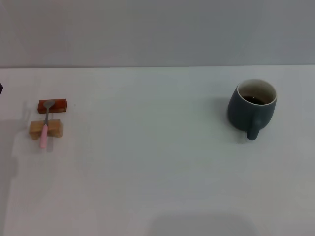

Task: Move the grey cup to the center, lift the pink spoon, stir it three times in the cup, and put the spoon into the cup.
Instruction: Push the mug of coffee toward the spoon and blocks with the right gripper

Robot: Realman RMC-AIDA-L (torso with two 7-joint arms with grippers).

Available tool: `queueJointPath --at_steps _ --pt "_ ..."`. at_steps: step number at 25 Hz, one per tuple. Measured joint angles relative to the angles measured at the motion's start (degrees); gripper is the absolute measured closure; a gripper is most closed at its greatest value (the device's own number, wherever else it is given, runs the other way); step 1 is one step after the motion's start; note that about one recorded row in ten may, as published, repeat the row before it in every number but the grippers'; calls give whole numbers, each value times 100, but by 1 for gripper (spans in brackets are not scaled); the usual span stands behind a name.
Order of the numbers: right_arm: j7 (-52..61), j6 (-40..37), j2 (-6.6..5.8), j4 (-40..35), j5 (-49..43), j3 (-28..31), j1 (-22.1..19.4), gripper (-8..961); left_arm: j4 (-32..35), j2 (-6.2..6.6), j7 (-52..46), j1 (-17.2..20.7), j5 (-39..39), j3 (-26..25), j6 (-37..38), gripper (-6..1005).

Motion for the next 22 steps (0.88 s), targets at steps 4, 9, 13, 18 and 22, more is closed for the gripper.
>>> queueJointPath --at_steps 4,9,13,18,22 --pt "20 507 -89 -19 2 62 236 945 1 0 -1 6 0 2 9 187" --pt "26 1369 -255 -141 2 79 705 940 14 0 -1 -39 0 19 14 187" --pt "-4 1388 -273 -140 -42 5 913 937 -21 4 -1 -53 0 33 5 187" --pt "-35 1366 -274 -132 -47 -311 1093 932 -30 7 0 -76 0 43 0 188" --pt "-41 1413 -274 -129 -18 -296 1214 928 -27 8 0 -86 0 45 3 188"
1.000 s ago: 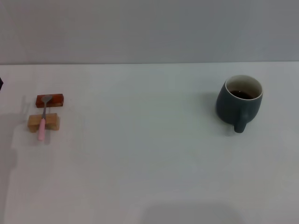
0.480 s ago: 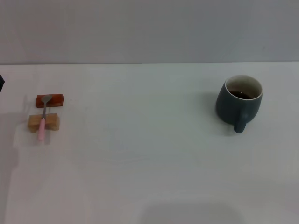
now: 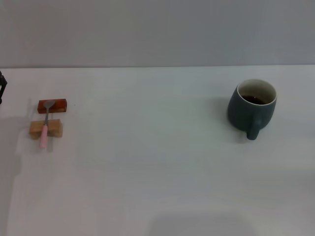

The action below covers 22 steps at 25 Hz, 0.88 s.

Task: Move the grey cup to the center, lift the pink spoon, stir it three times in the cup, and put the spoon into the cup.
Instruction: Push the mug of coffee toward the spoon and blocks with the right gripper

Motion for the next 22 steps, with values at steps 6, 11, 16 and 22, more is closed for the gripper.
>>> queueJointPath --at_steps 6,11,16,22 --pt "-154 387 -6 -11 -391 -225 242 923 10 1 0 3 1 0 8 188" --pt "-163 1240 -59 -7 -495 -358 593 928 3 1 0 10 17 8 15 188" --pt "-163 1597 -76 43 -515 -705 807 933 8 1 0 4 17 8 15 188" --pt "-140 2114 -65 102 -557 -1040 1097 938 3 1 0 1 10 9 14 189"
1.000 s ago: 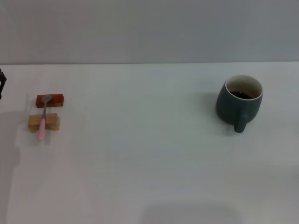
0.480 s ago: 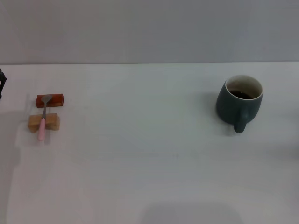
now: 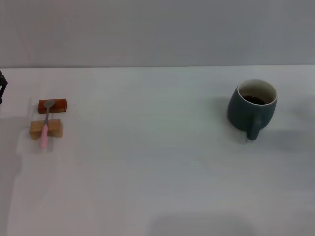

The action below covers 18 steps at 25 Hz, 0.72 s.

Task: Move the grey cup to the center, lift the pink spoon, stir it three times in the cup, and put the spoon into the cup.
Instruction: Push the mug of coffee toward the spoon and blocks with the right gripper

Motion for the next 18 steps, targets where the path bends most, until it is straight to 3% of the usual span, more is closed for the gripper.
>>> queueJointPath --at_steps 18 --pt "-2 789 127 326 -152 -490 452 954 -3 0 0 -15 -13 0 -15 189"
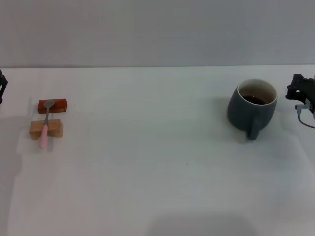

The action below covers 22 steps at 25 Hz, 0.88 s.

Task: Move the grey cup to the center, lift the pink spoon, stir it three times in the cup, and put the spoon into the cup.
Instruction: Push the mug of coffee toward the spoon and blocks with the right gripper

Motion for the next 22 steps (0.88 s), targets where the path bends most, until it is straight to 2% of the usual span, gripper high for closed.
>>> queueJointPath --at_steps 22 --pt "-18 341 110 124 -310 -10 156 955 -8 -9 0 -8 13 0 11 190"
